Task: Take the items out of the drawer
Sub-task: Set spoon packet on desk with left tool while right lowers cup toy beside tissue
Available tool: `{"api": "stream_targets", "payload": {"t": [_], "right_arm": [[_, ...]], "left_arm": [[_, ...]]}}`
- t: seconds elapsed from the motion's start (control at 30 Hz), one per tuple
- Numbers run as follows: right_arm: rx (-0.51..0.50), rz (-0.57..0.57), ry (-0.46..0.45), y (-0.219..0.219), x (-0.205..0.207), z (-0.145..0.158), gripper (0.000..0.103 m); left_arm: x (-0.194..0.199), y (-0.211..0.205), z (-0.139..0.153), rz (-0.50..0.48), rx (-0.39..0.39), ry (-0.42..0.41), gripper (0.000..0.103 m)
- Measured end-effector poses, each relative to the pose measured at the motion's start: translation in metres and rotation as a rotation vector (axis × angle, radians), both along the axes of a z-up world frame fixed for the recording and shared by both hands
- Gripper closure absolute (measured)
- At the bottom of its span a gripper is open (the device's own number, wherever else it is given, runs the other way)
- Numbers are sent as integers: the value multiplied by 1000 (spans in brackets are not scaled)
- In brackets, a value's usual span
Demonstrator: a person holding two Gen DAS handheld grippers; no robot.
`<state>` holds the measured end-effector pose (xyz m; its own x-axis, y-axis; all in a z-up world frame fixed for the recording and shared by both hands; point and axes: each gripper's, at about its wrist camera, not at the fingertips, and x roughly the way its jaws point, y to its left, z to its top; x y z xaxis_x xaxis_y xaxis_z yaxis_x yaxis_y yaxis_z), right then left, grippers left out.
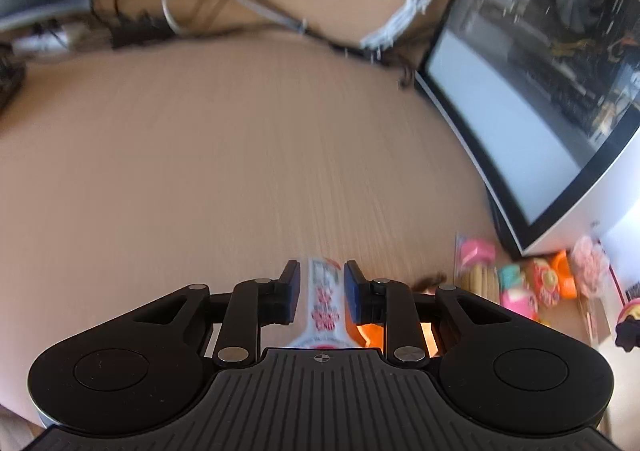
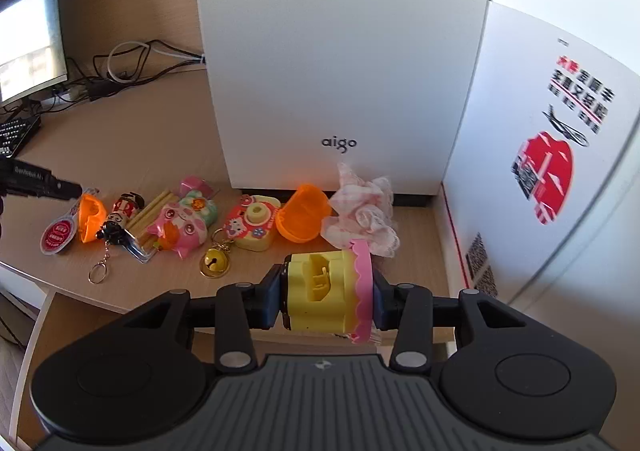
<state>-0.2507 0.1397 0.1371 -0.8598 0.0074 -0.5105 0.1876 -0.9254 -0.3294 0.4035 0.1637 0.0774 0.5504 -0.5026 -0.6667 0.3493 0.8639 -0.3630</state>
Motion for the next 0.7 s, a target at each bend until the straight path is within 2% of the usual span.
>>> {"api": "stream_targets", "payload": {"t": [0.1,0.2,0.4,0.7], "right_arm": [[11,42,-3,-9,-6,-6,61],[8,69,-23,-16,-21,-15,61],[6,65,-74,-23,-58,-36,61],[39,95,-48,-34,-65,-41,61]], "left_arm": [[-11,4,10,10,-10,-38,77],[-28,9,17,7,-52,-37,77],[-66,8,16,-48,-75,28,77],[-90,2,-8,-113,-126,117,77]]}}
